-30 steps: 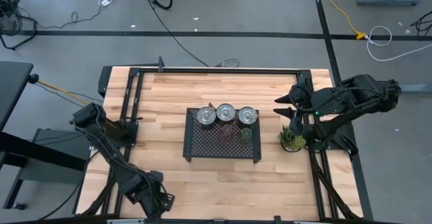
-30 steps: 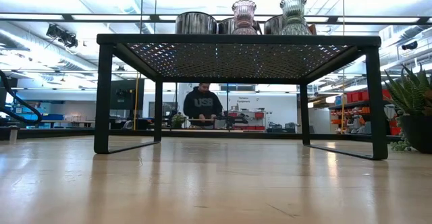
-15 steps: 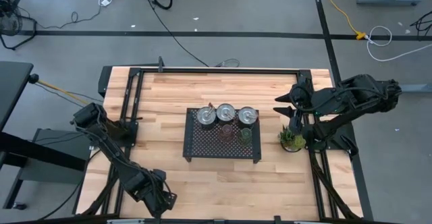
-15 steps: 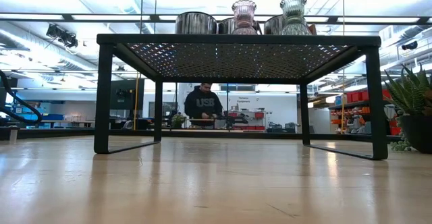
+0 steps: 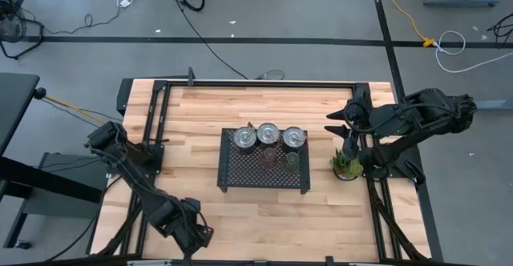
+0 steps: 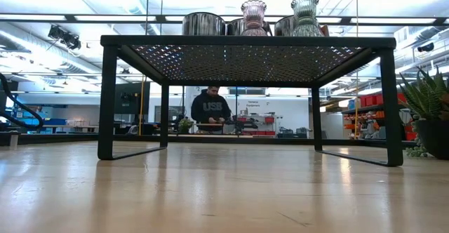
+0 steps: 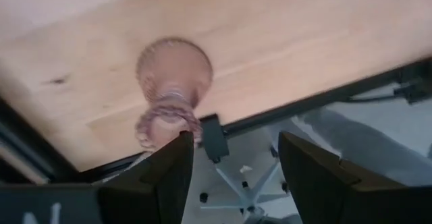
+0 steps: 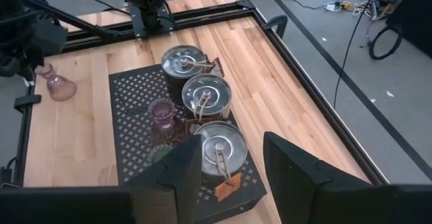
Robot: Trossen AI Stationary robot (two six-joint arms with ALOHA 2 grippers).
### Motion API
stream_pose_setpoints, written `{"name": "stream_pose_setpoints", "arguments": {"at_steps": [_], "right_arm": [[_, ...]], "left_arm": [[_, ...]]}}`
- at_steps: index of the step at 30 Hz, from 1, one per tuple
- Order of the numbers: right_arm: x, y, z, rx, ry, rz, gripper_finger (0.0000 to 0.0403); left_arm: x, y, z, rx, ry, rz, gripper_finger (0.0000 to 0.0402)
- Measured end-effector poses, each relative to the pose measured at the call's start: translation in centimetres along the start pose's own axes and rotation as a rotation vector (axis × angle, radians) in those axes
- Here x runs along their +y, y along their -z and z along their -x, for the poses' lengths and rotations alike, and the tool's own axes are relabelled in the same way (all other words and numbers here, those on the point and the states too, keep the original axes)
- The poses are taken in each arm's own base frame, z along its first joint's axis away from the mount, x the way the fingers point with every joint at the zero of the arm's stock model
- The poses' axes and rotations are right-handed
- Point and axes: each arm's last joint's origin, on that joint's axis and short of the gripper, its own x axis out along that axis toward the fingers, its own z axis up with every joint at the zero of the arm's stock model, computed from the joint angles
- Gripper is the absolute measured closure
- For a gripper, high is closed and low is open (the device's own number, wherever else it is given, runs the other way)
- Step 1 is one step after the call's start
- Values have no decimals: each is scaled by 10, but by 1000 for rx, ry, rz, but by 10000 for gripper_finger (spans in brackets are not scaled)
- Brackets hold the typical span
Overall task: Pick & Place candle stick holders
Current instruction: Put the pink glass candle holder on the shelf aligned with the other glass candle holder
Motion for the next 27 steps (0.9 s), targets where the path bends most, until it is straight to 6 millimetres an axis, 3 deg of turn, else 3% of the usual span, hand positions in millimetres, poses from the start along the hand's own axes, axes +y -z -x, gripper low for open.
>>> {"name": "stream_pose_setpoints", "arguments": {"at_steps": [6, 27], "right_arm": [[0, 0, 0, 3, 0, 2, 245], [-1, 3, 0, 30, 0, -18, 245]], "left_arm": [[12, 4, 2, 34, -131, 7, 181], [16, 15, -9, -26, -115, 44, 181]]}}
